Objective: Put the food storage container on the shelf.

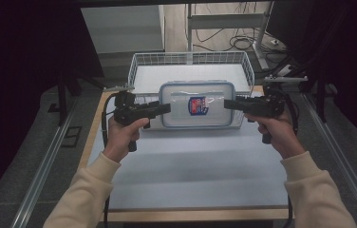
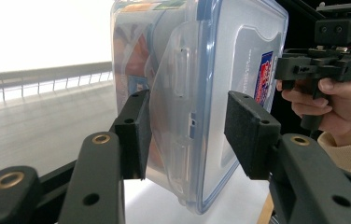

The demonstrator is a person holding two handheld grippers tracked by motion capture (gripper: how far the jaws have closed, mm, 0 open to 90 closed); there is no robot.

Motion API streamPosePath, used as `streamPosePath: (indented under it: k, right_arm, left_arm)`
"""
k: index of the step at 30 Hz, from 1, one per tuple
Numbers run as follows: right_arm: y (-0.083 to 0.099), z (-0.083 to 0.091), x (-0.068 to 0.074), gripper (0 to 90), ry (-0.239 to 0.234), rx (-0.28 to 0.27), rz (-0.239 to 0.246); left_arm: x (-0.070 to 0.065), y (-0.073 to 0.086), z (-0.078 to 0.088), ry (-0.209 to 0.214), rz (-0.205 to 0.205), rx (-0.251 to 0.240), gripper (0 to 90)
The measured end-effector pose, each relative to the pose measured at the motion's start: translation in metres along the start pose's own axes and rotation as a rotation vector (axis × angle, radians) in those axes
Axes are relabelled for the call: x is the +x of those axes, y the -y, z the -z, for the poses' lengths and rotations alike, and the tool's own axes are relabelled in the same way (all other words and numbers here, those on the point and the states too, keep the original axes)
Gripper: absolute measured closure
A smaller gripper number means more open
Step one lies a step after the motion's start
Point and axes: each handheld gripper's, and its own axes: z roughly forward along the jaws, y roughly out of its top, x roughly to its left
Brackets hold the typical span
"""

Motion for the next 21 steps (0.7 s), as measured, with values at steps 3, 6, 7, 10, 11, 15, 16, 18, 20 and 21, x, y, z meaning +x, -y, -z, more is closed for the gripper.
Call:
streamPosePath:
  k: [3,6,7,10,11,15,16,18,20,21]
  right_arm:
    - [-0.006,-0.002,-0.003,49.2,-0.002,-0.003,-0.001]
    - [-0.011,-0.003,-0.005,49.2,-0.004,-0.006,-0.003]
    - [-0.013,-0.004,-0.006,49.2,-0.005,-0.007,-0.003]
    - [-0.021,-0.006,-0.007,49.2,-0.002,-0.008,-0.003]
    - [-0.021,-0.006,-0.007,49.2,-0.002,-0.008,-0.003]
    - [-0.029,-0.008,-0.010,49.2,-0.001,-0.008,0.001]
    - [-0.031,-0.009,-0.011,49.2,-0.001,-0.007,0.000]
    - [-0.036,-0.011,-0.014,49.1,-0.002,-0.008,-0.002]
    - [-0.038,-0.012,-0.015,49.1,-0.001,-0.010,-0.003]
    - [-0.040,-0.013,-0.016,49.1,-0.001,-0.009,-0.005]
  left_arm:
    - [0.001,-0.006,-0.001,-0.005,0.004,0.001,52.6]
    - [0.002,-0.012,-0.002,-0.008,-0.001,-0.002,52.6]
    - [0.003,-0.014,-0.002,-0.008,0.000,-0.004,52.7]
    - [0.005,-0.019,-0.003,-0.007,-0.001,-0.009,52.6]
    - [0.007,-0.021,-0.003,-0.005,-0.006,-0.011,52.6]
    - [0.010,-0.029,-0.005,-0.005,-0.004,-0.014,52.6]
    - [0.011,-0.030,-0.005,-0.005,-0.004,-0.013,52.6]
    - [0.012,-0.034,-0.006,-0.007,-0.003,-0.013,52.6]
    - [0.014,-0.039,-0.008,-0.009,-0.004,-0.012,52.6]
    - [0.015,-0.040,-0.008,-0.008,-0.002,-0.011,52.6]
